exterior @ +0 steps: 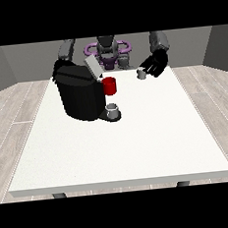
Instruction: Insert the coffee pod into the coffee machine and close the lid
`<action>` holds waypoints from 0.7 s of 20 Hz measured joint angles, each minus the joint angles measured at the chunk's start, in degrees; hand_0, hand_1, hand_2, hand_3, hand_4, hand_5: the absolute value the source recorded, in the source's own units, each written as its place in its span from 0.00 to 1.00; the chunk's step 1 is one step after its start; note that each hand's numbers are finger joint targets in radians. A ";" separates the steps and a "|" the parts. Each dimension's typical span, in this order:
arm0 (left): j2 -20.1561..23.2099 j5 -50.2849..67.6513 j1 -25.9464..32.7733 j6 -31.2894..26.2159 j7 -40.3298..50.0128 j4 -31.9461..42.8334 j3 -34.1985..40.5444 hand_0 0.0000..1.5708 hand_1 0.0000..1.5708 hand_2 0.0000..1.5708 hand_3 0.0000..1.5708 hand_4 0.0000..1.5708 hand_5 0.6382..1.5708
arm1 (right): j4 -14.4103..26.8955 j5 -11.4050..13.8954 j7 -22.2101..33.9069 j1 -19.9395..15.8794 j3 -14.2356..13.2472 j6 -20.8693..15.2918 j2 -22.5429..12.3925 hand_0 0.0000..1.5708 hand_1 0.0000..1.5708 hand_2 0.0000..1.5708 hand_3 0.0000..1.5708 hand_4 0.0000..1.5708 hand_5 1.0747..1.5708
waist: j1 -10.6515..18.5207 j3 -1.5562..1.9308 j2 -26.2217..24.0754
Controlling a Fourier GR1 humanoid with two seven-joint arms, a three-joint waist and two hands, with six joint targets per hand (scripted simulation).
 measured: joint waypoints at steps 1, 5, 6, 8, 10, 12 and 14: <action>0.22 0.03 -0.91 0.35 0.11 0.15 0.51 0.80 0.80 0.85 0.82 0.36 1.00 | -0.45 0.36 -0.29 -0.52 0.66 0.09 0.23 0.00 0.00 0.00 0.00 0.31 1.00 | -0.77 0.00 0.91; -0.03 -0.14 -3.61 0.16 2.44 -0.03 1.37 0.80 0.80 0.85 0.82 0.34 1.00 | -0.65 -0.06 -1.33 -0.27 1.43 1.42 0.20 0.00 0.00 0.00 0.00 0.30 1.00 | -2.57 0.00 1.28; -0.03 -0.14 -4.24 -0.06 3.28 0.28 1.66 0.80 0.80 0.84 0.81 0.34 1.00 | -1.46 0.09 -0.17 -0.41 2.11 1.17 0.44 0.00 0.00 0.00 0.00 0.32 1.00 | -3.19 -0.01 0.93; 0.41 -0.39 -5.80 0.24 3.82 0.00 2.09 0.68 0.68 0.78 0.78 0.33 1.00 | -1.76 -0.41 -0.78 -0.76 1.82 1.76 0.15 0.00 0.00 0.00 0.00 0.31 1.00 | -3.96 -0.02 1.65; 0.62 -0.39 -8.04 -0.10 4.95 -0.40 2.51 0.79 0.79 0.82 0.79 0.33 1.00 | -1.53 -0.59 -1.35 -1.63 1.37 2.16 -0.42 0.00 0.00 0.00 0.00 0.32 1.00 | -4.47 -0.01 2.27; 1.20 0.03 -10.41 -0.87 6.35 -0.11 3.50 0.77 0.77 0.80 0.76 0.32 1.00 | -2.02 -0.58 -0.35 -2.85 1.52 1.87 -0.26 0.00 0.00 0.00 0.00 0.33 1.00 | -5.23 -0.01 2.89; 2.01 0.50 -12.19 -1.80 7.58 0.45 4.50 0.79 0.79 0.80 0.76 0.30 1.00 | -3.02 -0.58 0.50 -3.07 2.00 2.10 -0.26 0.00 0.00 0.00 0.00 0.32 1.00 | -6.34 -0.01 2.85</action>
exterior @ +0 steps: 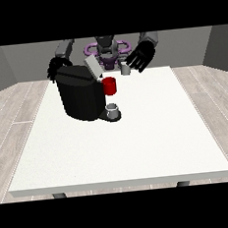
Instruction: Insert the coffee pod into the coffee machine and close the lid
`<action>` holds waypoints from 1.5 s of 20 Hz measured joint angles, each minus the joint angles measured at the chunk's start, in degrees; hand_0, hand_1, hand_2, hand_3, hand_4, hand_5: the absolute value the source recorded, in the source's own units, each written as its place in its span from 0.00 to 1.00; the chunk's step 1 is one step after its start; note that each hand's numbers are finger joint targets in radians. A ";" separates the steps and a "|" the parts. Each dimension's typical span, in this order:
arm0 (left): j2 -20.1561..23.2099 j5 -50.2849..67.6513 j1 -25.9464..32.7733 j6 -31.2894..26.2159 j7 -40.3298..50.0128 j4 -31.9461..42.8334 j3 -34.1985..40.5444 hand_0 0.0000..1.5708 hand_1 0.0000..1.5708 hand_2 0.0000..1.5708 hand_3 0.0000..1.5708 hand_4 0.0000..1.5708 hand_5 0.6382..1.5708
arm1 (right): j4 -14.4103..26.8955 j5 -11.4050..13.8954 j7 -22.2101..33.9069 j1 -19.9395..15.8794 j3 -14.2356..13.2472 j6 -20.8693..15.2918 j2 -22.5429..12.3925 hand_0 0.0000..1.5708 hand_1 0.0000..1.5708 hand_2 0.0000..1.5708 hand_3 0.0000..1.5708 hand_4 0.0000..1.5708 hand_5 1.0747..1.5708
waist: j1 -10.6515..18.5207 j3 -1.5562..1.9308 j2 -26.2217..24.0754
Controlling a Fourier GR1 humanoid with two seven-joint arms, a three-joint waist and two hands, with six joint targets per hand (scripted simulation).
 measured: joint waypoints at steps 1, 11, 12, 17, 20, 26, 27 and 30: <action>0.04 -0.03 -1.13 0.20 0.59 -0.02 0.25 0.80 0.80 0.82 0.78 0.30 1.00 | 0.00 0.21 -0.31 -0.54 0.09 -0.01 -0.07 0.00 0.00 0.00 0.00 0.31 1.00 | -0.33 0.00 0.85; 1.06 -0.76 -6.44 -0.40 2.22 1.16 1.16 0.81 0.81 0.83 0.79 0.31 1.00 | -3.10 1.26 1.47 -1.78 1.21 -1.25 -0.18 0.00 0.00 0.00 0.00 0.33 1.00 | -3.28 0.00 3.54; 1.11 -0.98 -7.34 -0.12 2.89 1.34 1.25 0.81 0.81 0.83 0.79 0.31 1.00 | -3.36 1.55 1.53 -2.12 1.51 -1.44 -0.01 0.00 0.00 0.00 0.00 0.31 1.00 | -3.79 0.00 4.01; 0.78 -1.22 -7.90 -0.38 3.00 1.88 1.37 0.82 0.82 0.84 0.78 0.32 1.00 | -3.86 1.70 0.75 -1.46 1.13 -2.01 0.02 0.00 0.00 0.00 0.00 0.33 1.00 | -3.89 0.01 4.64; 0.25 -1.55 -8.03 -0.39 3.16 2.10 1.18 0.84 0.84 0.85 0.78 0.32 1.00 | -3.88 1.72 0.79 -1.41 0.77 -2.40 -0.01 0.00 0.00 0.00 0.00 0.33 1.00 | -3.66 0.00 4.92; -0.07 -2.01 -9.30 -0.90 3.20 2.29 1.02 0.75 0.75 0.80 0.75 0.32 1.00 | -4.09 1.04 1.34 -1.70 0.09 -2.25 -0.22 0.00 0.00 0.00 0.00 0.32 1.00 | -3.74 0.00 5.41; -0.34 -2.17 -9.20 -0.47 2.97 2.52 0.98 0.75 0.75 0.80 0.75 0.31 1.00 | -4.64 1.42 2.03 -1.92 0.61 -2.68 0.13 0.00 0.00 0.00 0.00 0.33 1.00 | -3.92 0.01 5.60; -0.87 -2.42 -8.54 0.01 2.19 2.35 0.81 0.77 0.77 0.81 0.76 0.32 1.00 | -4.37 0.44 1.40 -1.69 -0.53 -2.30 -0.29 0.00 0.00 0.00 0.00 0.33 1.00 | -3.45 0.01 5.88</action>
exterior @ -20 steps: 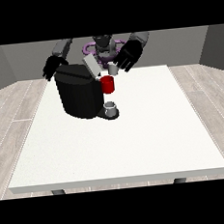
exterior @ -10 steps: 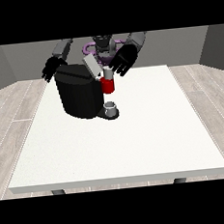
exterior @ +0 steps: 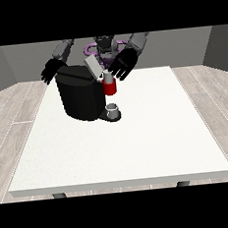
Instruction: Insert the coffee pod into the coffee machine and close the lid
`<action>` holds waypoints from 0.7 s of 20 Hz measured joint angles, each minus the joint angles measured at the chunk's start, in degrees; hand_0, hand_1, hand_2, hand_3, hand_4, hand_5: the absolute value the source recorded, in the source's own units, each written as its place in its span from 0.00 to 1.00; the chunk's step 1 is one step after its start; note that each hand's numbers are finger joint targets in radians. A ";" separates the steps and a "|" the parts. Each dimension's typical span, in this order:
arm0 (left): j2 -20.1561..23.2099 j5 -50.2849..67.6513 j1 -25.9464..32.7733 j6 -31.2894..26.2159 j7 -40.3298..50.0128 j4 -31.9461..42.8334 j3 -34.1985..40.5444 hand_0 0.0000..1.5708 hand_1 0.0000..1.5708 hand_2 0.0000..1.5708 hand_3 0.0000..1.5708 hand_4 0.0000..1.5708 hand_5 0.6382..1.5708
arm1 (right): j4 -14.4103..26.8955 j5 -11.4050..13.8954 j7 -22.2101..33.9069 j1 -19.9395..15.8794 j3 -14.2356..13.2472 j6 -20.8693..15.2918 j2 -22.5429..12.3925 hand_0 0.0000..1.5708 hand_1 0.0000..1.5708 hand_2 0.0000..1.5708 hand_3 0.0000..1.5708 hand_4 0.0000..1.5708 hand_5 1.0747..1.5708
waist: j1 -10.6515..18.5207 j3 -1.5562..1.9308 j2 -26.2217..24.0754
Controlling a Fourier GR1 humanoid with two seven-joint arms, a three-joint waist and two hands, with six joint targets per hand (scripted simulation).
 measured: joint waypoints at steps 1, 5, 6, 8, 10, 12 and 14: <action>-0.27 -0.25 -0.14 0.15 0.08 -0.11 -0.21 0.76 0.76 0.81 0.76 0.32 1.00 | 0.30 -0.08 -0.55 0.06 -0.16 0.02 0.03 0.00 0.00 0.00 0.00 0.33 1.00 | 0.06 -0.01 0.16; -0.47 -0.63 -0.50 0.02 0.02 -0.06 -0.34 0.74 0.74 0.79 0.75 0.32 1.00 | 0.86 -0.33 -1.28 -0.26 -0.70 0.06 -0.19 0.00 0.00 0.00 0.00 0.31 1.00 | 0.52 0.01 0.50; -0.40 -0.76 -0.01 0.46 -0.50 0.12 -0.27 0.74 0.74 0.79 0.75 0.31 1.00 | 0.47 -0.30 -1.14 -0.02 -0.59 0.16 -0.30 0.00 0.00 0.00 0.00 0.32 1.00 | 0.40 0.00 0.61; -0.06 -0.83 -0.07 0.51 -1.24 0.23 -0.14 0.75 0.75 0.80 0.75 0.31 1.00 | 0.11 -0.39 -1.27 -0.55 -0.85 -0.10 -0.34 0.00 0.00 0.00 0.00 0.28 1.00 | 0.53 0.05 1.11; 0.52 -0.81 -0.65 -0.45 -0.84 0.81 0.10 0.78 0.78 0.81 0.76 0.31 1.00 | 0.10 -0.21 -1.67 0.05 -0.48 -0.12 -0.03 0.00 0.00 0.00 0.00 0.29 1.00 | 0.15 0.00 1.19; -0.12 -0.99 -0.47 -0.26 -0.34 0.86 -0.01 0.80 0.80 0.82 0.75 0.31 1.00 | 0.49 -0.23 -2.10 0.27 -0.62 -0.12 -0.07 0.00 0.00 0.00 0.00 0.28 1.00 | 0.34 0.01 1.03; 0.40 -1.09 -0.35 0.30 -0.95 1.14 0.36 0.78 0.78 0.81 0.75 0.31 1.00 | -0.70 0.17 -1.15 0.24 0.03 -0.53 0.20 0.00 0.00 0.00 0.00 0.28 1.00 | -0.24 0.08 1.42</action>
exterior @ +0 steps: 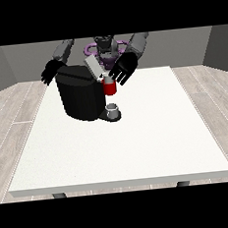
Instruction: Insert the coffee pod into the coffee machine and close the lid
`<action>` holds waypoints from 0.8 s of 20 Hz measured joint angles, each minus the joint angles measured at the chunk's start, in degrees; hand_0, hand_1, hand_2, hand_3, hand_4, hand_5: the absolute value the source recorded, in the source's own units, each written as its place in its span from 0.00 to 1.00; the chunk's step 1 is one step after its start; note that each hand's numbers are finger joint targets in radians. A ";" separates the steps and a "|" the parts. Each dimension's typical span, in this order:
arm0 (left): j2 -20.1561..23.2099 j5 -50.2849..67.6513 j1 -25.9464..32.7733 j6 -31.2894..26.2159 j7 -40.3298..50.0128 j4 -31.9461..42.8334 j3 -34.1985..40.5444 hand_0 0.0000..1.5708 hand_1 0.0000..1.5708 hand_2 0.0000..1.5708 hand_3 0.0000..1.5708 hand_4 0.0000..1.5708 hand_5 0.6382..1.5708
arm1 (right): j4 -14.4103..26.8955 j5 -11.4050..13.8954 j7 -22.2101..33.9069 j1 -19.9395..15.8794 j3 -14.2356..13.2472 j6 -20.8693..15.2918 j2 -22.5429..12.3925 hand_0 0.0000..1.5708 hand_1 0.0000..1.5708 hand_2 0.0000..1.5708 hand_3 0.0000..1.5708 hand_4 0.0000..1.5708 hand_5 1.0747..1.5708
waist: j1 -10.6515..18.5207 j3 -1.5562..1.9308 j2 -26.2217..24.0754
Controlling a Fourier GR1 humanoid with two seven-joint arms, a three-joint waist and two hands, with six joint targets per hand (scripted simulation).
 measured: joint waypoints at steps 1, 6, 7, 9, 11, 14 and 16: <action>-0.18 0.00 -0.08 -0.45 0.02 0.17 -0.08 0.78 0.78 0.81 0.74 0.31 1.00 | 0.05 0.00 0.43 -0.20 -0.11 -0.16 -0.07 0.00 0.00 0.00 0.00 0.26 1.00 | 0.19 -0.02 -0.18; -1.28 -0.34 0.28 -0.58 0.93 0.14 -0.35 0.74 0.74 0.76 0.67 0.29 1.00 | 0.99 -0.69 0.15 0.18 -0.93 0.57 -0.76 0.00 0.00 0.00 0.00 0.26 1.00 | 0.72 -0.03 -0.83; -0.77 -0.45 -0.09 -0.69 0.92 0.32 -0.21 0.72 0.72 0.74 0.65 0.28 1.00 | 0.65 -0.52 0.35 -0.06 -0.73 0.40 -0.69 0.00 0.00 0.00 0.00 0.27 1.00 | 0.40 -0.02 -0.43; -1.16 -0.77 -0.36 -0.94 1.42 0.12 -0.53 0.72 0.72 0.74 0.64 0.29 1.00 | 1.72 -0.45 -0.87 0.34 -0.88 0.14 -0.30 0.00 0.00 0.00 0.00 0.23 1.00 | 0.78 -0.06 -0.44; -1.32 -0.95 -0.53 -1.54 1.81 0.06 -0.74 0.70 0.70 0.73 0.62 0.26 1.00 | 2.63 -1.22 -1.03 0.34 -1.77 0.82 -0.95 0.00 0.00 0.00 0.00 0.24 1.00 | 1.03 -0.08 -0.69; -1.17 -1.60 -0.32 -1.36 1.26 -0.10 -1.14 0.68 0.68 0.71 0.60 0.24 1.00 | 2.65 -1.35 -1.18 0.34 -1.83 0.65 -0.77 0.00 0.00 0.00 0.00 0.26 1.00 | 1.21 -0.06 -0.85; -0.62 -1.72 -0.56 -1.45 0.62 0.10 -0.99 0.67 0.67 0.72 0.61 0.23 1.00 | 1.99 -1.10 -0.50 -0.28 -1.57 0.09 -0.57 0.00 0.00 0.00 0.00 0.28 1.00 | 1.17 -0.05 -0.59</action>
